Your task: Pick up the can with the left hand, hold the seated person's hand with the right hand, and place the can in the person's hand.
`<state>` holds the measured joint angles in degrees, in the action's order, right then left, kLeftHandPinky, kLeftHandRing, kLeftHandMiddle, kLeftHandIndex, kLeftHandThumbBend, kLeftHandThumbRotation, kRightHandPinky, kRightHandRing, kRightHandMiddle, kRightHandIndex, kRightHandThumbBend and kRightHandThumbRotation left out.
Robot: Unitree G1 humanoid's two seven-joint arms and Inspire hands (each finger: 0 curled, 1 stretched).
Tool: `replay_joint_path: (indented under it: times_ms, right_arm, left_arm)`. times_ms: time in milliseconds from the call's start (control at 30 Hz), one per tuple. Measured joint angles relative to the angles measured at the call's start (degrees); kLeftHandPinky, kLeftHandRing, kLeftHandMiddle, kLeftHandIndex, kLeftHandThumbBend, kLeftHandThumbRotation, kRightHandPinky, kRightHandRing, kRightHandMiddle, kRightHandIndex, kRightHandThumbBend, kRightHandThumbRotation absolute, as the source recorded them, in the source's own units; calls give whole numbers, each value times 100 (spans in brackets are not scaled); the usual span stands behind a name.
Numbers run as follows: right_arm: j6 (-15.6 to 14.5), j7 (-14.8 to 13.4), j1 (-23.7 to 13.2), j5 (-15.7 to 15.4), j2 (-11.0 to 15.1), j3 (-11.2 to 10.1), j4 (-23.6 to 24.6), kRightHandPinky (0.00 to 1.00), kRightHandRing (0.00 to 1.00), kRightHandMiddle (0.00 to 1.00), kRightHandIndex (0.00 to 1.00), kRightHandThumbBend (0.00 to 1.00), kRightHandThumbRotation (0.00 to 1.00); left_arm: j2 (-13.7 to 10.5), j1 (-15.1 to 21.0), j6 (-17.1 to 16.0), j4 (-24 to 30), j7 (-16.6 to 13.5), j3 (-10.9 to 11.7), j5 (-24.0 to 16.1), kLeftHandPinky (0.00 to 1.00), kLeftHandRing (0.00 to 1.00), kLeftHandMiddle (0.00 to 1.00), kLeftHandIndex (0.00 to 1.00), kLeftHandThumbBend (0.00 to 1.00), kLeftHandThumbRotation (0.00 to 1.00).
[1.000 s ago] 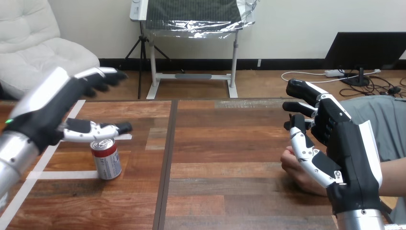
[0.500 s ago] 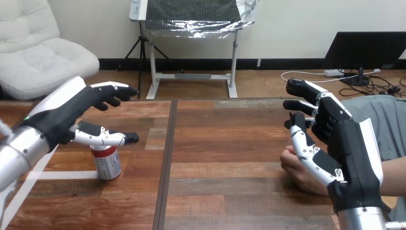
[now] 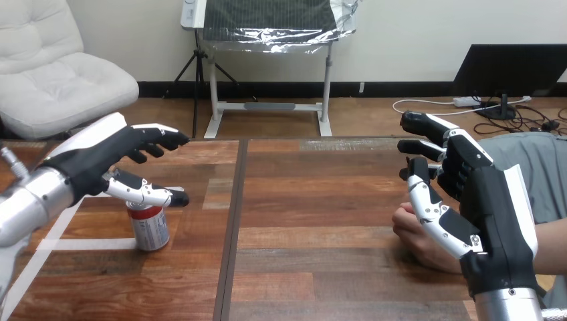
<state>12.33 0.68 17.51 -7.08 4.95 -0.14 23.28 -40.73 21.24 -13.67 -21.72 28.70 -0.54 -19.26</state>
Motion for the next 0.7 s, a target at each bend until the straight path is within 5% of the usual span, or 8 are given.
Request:
replay_joint_path:
  times_ms: [700]
  right_arm:
    - [-30, 91, -2, 2, 1, -34, 0, 59, 74, 81, 75, 16, 0]
  left_arm:
    - [-16, 528, -278, -962, -236, -526, -635, 72, 80, 83, 82, 88, 30]
